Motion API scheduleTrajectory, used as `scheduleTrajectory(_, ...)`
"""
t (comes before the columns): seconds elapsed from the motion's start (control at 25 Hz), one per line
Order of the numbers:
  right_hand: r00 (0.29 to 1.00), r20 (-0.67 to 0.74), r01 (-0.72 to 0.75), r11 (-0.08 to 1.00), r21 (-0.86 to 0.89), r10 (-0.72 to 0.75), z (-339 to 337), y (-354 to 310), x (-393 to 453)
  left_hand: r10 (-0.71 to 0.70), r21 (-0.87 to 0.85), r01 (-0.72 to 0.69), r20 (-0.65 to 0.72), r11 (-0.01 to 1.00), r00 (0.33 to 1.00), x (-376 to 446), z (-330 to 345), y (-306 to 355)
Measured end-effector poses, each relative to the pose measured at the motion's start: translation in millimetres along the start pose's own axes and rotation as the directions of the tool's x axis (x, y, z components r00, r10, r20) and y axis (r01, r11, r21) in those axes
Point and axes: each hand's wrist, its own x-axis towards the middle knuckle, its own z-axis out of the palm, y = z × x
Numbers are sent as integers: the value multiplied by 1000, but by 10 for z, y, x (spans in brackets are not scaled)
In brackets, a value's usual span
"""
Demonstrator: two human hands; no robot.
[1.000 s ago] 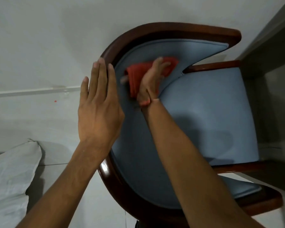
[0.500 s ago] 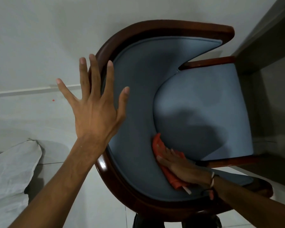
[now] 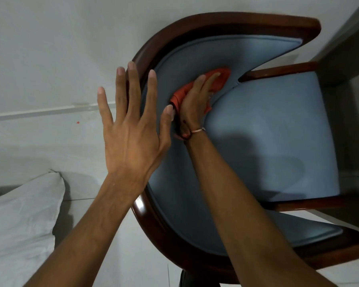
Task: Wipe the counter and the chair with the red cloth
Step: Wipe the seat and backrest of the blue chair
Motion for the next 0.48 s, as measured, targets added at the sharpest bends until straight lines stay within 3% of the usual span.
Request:
scheduleTrajectory(0.12, 943, 247, 253, 964, -87, -225, -359, 377, -381, 4, -6, -4, 8, 1000, 1000, 10, 12, 4)
scheduleTrajectory(0.24, 853, 511, 275, 924, -264, -108, -986, 784, -863, 18, -10, -18, 24, 1000, 1000, 18, 4, -3)
scheduleTrajectory(0.32, 791, 611, 338, 810, -479, 31, -1460, 991, -985, 28, -11, -27, 15, 1000, 1000, 16, 9, -10)
scheduleTrajectory(0.4, 787, 585, 330, 667, -668, 197, -1830, 1135, -1043, 33, -13, -33, 4, 999, 999, 9, 7, -9)
scheduleTrajectory(0.48, 793, 577, 330, 656, -679, 197, -1888, 1043, -1194, 36, -33, -35, 14, 999, 999, 14, -64, 15)
